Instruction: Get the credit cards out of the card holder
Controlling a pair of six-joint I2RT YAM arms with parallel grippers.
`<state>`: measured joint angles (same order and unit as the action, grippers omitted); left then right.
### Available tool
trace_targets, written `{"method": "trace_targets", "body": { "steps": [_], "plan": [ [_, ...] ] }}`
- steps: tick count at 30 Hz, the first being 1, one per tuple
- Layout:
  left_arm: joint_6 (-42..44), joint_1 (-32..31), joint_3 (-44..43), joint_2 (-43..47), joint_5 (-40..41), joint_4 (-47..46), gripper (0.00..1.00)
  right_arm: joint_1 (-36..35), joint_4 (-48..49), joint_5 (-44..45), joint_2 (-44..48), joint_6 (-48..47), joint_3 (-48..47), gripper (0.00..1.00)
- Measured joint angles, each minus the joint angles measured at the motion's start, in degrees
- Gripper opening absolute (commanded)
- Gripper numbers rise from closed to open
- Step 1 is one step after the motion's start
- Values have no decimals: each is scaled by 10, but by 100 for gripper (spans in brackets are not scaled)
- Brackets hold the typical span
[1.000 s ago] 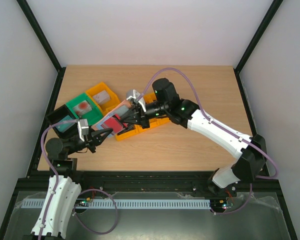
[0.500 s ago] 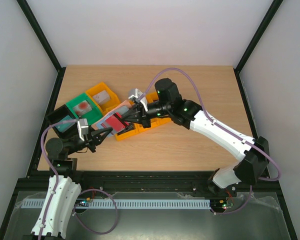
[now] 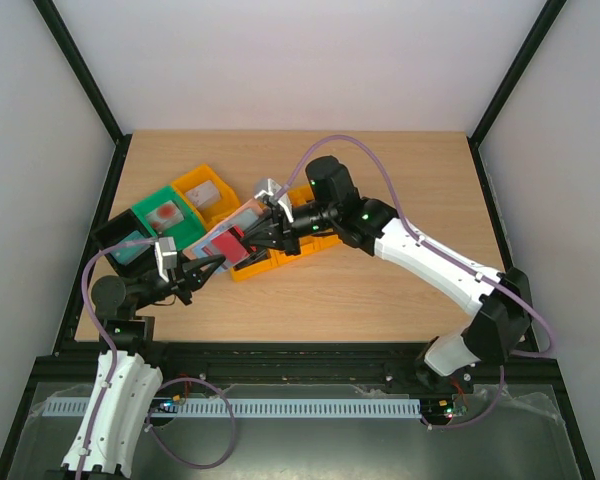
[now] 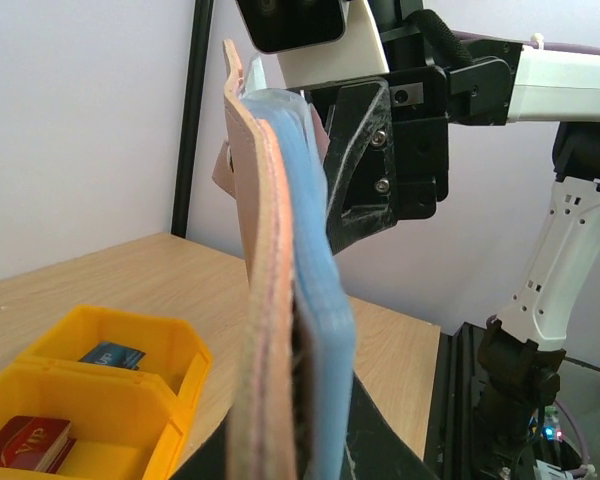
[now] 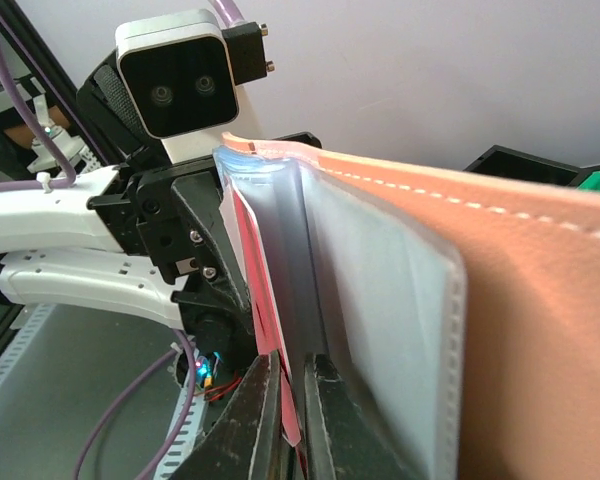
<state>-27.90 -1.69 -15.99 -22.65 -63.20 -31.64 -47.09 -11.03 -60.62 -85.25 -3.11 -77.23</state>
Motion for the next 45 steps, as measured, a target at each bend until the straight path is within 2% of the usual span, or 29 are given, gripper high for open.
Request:
{"method": "trace_targets", "body": {
  "steps": [3, 6, 12, 16, 27, 33, 38, 42, 43, 45],
  "plan": [
    [0, 0, 0, 0, 0, 0, 2, 0, 4, -3, -5, 6, 0, 7],
    [0, 0, 0, 0, 0, 0, 2, 0, 11, -4, -5, 11, 0, 2],
    [0, 0, 0, 0, 3, 0, 2, 0, 14, -3, -3, 12, 0, 2],
    [-3, 0, 0, 0, 9, 7, 2, 1, 15, 27, 12, 8, 13, 2],
    [-84, -17, 16, -29, 58, 32, 2, 103, 51, 130, 120, 47, 75, 2],
    [-110, -115, 17, -106, 73, 99, 2, 119, 69, 158, 166, 66, 96, 2],
    [-121, -231, 19, -230, 110, 163, 2, 119, 77, 165, 178, 75, 110, 2],
    [-136, -288, 32, -295, 139, 182, 2, 119, 77, 165, 180, 76, 126, 2],
    [-140, -297, 35, -309, 148, 189, 3, 119, 77, 165, 180, 76, 129, 2],
    [-144, -301, 37, -327, 167, 202, 17, 119, 76, 164, 181, 76, 134, 2]
  ]
}}
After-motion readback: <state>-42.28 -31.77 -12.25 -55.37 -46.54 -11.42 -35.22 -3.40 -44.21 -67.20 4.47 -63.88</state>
